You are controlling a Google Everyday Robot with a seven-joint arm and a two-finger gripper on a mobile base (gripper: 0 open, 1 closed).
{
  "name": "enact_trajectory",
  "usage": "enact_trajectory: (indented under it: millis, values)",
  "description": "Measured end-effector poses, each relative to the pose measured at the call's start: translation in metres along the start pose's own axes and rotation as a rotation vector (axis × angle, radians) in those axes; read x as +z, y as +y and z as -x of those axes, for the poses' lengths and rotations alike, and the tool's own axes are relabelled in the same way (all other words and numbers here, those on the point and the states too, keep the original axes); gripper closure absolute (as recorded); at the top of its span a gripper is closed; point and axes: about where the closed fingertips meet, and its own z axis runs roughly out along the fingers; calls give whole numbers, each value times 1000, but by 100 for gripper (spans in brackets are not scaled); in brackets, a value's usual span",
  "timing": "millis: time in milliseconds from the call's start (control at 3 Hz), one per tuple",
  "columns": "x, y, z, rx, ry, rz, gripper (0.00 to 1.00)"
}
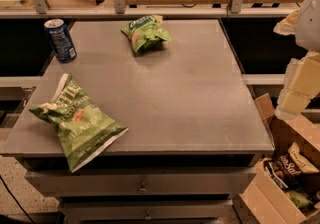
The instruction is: Pick green jalapeno chip bag
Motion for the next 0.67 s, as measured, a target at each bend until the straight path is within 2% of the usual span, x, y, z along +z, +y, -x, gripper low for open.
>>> enact_trajectory:
  millis: [333,667]
  values:
    - [0,0,0,0,0,0,0]
    - [-4,0,10,-3,-74,-7,0]
